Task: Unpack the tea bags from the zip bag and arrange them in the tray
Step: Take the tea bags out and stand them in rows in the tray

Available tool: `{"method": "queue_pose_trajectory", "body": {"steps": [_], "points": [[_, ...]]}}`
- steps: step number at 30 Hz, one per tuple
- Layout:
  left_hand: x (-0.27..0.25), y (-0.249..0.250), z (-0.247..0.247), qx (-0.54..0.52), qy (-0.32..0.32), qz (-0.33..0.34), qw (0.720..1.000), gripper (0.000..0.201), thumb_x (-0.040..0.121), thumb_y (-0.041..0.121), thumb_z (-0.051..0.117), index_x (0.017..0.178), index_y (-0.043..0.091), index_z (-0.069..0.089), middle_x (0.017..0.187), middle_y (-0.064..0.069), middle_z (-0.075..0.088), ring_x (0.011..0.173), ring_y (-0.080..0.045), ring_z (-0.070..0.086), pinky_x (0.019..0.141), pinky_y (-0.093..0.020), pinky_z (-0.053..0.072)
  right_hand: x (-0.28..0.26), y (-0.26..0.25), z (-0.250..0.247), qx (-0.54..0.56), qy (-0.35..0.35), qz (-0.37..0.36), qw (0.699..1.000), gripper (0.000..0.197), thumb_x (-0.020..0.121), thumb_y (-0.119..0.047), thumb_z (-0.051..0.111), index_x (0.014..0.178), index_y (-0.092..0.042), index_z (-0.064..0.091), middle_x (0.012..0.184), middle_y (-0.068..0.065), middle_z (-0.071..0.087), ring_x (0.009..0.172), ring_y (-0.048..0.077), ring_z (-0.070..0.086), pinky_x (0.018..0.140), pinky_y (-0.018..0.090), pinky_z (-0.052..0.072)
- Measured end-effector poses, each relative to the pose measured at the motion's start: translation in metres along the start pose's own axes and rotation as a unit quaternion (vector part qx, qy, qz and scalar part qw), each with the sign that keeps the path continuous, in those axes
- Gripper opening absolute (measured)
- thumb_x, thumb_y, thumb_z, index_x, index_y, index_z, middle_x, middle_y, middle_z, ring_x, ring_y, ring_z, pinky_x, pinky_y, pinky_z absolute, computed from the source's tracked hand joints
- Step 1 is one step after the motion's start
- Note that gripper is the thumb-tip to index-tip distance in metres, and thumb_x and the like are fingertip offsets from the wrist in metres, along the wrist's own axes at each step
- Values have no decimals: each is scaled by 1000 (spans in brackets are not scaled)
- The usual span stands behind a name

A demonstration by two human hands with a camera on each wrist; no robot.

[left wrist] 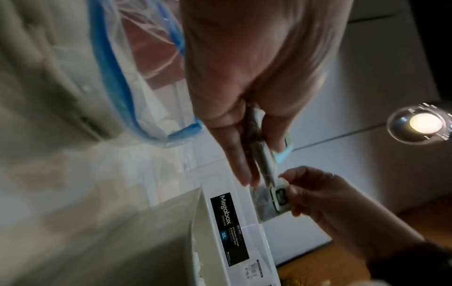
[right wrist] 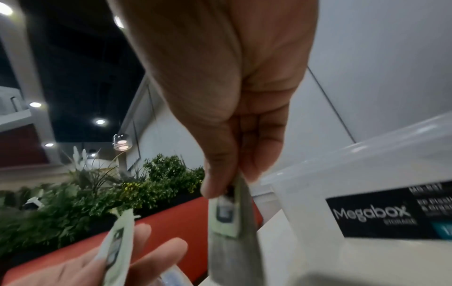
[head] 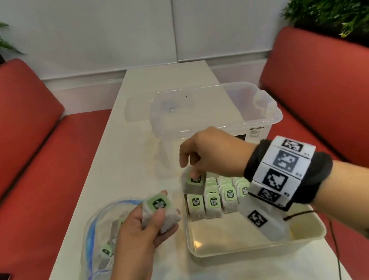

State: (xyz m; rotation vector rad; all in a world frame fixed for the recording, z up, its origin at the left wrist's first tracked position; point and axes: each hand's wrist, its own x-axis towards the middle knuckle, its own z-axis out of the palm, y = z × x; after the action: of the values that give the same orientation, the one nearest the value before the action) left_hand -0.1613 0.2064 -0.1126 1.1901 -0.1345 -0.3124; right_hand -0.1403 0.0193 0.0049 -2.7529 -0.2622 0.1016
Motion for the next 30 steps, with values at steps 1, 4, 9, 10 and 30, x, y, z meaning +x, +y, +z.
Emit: {"method": "queue_pose_trajectory", "body": {"steps": [1, 4, 9, 10, 30], "points": [[1, 1, 5, 26, -20, -11, 999, 39, 68, 22, 77, 105, 15, 64, 100, 6, 73, 85, -18, 71, 65, -27, 58, 2, -1, -5, -34, -17, -8, 999, 20, 76, -11, 74, 93, -20, 71, 68, -12, 56, 69, 8, 53, 58, 11, 37], [4, 3, 23, 121, -76, -17, 990, 39, 84, -4, 58, 111, 24, 63, 98, 3, 74, 89, -16, 70, 68, -28, 58, 5, -5, -12, -59, -45, -20, 997, 13, 76, -17, 75, 88, -23, 73, 64, -15, 54, 68, 7, 53, 59, 13, 37], [7, 4, 42, 146, -106, 9, 984, 33, 84, 0, 60, 105, 24, 66, 96, -4, 73, 87, -18, 70, 64, -24, 55, 2, -6, -13, -30, -47, -14, 998, 18, 78, -28, 75, 94, -23, 69, 63, -15, 50, 59, -2, 47, 54, 14, 33], [7, 3, 44, 142, -101, 11, 985, 31, 84, -1, 59, 103, 23, 66, 95, -6, 73, 85, -18, 70, 62, -23, 55, 1, -3, -13, -32, -46, -10, 998, 17, 79, -29, 74, 94, -22, 69, 63, -15, 50, 59, -2, 46, 54, 15, 33], [13, -13, 72, 213, -179, 14, 960, 36, 85, 1, 61, 96, 35, 68, 101, 9, 66, 83, -9, 65, 64, -28, 56, -31, 36, -26, -22, -92, 32, 995, 8, 76, -22, 76, 82, -22, 70, 61, -11, 58, 55, 6, 54, 49, 12, 41]]}}
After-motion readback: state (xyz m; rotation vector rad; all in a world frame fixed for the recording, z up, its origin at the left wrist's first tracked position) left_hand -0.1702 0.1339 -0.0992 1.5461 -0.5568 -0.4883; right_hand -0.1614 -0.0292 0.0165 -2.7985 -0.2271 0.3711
